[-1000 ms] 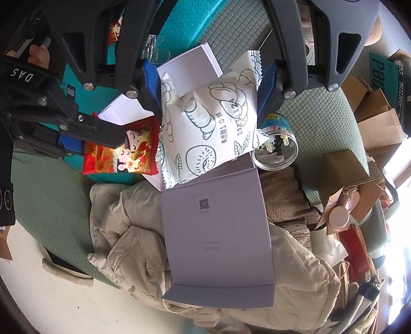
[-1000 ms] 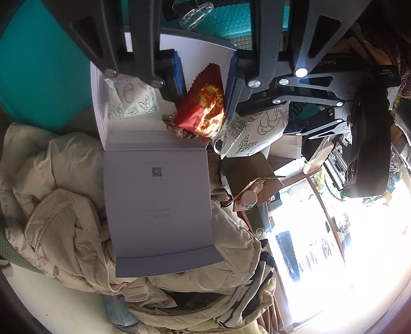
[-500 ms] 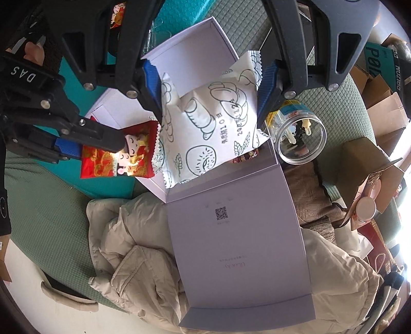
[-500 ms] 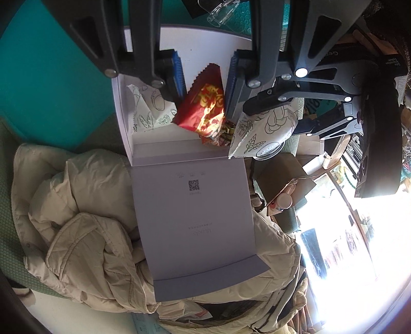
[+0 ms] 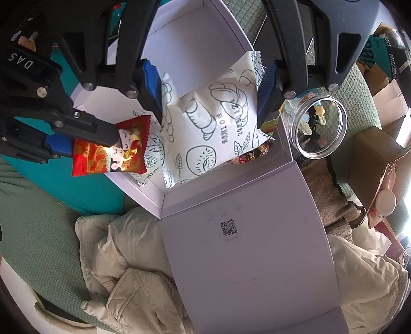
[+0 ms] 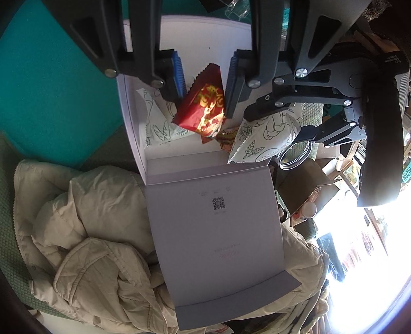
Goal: Organize objects
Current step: 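Carry the croissant-print bag with the left tool while the right tool carries the red packet to the box, then release the croissant-print bag with the left tool while the right tool drops the red packet in the box, then withdraw both tools from the box toward the teal mat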
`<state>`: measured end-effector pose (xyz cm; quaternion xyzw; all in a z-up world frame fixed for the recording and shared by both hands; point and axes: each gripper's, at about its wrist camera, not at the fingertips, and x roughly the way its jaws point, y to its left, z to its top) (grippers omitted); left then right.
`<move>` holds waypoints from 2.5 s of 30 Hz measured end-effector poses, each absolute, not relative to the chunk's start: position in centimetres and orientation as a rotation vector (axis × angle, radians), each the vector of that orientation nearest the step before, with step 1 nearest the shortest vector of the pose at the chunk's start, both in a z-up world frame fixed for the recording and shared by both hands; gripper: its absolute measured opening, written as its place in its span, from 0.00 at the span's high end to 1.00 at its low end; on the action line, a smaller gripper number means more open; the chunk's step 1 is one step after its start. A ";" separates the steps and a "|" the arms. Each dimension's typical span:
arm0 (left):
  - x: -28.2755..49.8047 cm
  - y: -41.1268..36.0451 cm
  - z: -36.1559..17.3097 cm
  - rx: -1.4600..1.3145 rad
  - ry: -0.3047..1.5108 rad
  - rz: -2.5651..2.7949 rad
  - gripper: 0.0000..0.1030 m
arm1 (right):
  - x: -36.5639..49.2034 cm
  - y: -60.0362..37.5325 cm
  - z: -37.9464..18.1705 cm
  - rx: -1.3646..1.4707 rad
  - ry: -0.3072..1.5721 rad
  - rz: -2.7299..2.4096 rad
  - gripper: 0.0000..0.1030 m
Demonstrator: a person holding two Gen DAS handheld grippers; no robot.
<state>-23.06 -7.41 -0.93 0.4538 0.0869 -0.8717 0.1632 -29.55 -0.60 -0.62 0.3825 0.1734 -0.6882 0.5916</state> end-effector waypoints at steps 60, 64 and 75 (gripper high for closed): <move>-21.7 -6.8 1.1 1.273 0.173 -2.532 0.38 | -30.0 0.2 1.0 0.978 0.412 -1.730 0.42; -20.8 -7.4 2.8 1.219 0.182 -2.553 0.38 | -29.7 0.3 1.7 1.016 0.349 -1.710 0.41; -17.7 -8.5 6.3 1.121 0.230 -2.563 0.37 | -27.8 2.2 5.0 0.962 0.315 -1.731 0.41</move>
